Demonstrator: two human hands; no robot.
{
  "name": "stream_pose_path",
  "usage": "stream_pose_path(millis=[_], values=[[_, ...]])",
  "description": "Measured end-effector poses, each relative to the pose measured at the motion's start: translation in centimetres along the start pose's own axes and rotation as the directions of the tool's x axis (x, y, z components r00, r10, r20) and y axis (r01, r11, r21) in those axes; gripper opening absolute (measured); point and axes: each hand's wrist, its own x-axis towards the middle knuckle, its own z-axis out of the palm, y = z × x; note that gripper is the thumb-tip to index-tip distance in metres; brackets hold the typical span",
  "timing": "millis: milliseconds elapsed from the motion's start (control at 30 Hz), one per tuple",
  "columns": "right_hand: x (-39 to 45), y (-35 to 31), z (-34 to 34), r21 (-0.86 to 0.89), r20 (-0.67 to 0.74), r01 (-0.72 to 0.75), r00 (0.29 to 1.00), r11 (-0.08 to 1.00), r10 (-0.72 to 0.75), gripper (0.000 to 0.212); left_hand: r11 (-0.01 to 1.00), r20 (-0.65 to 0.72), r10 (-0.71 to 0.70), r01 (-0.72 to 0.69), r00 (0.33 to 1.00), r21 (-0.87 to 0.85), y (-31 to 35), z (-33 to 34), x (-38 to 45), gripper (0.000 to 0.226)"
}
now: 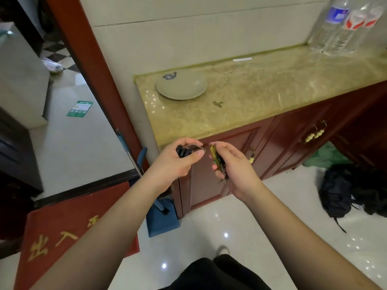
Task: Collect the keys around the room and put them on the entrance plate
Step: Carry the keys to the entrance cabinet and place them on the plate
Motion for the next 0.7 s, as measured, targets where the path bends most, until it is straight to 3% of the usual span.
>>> stream_pose_path(millis=[133, 333, 500, 700], values=[[5.1, -3.3, 1.0, 0.043, 0.057, 0.024, 0.998, 0.999, -0.026, 0.018, 1.0, 0.006, -0.001, 0.001, 1.0, -0.02, 1.1, -1.9, 4.4, 0.021], [14.6, -7.2, 2.0, 0.038, 0.17, 0.046, 0.984, 0.998, -0.052, 0.01, 0.999, -0.264, 0.027, -0.033, 0.964, -0.019, 2.2, -4.8, 12.0, 0.04], [22.1, -10.0, 1.7, -0.103, 0.24, 0.058, 0.97, 0.993, -0.032, 0.01, 0.997, -0.448, -0.08, 0.062, 0.891, -0.053, 3.7, -5.0, 19.2, 0.043], [28.9, -13.4, 0.5, -0.314, 0.27, 0.165, 0.96, 0.935, -0.078, 0.011, 0.986, -0.443, -0.083, 0.139, 0.893, 0.095, 5.8, -5.3, 25.9, 0.058]])
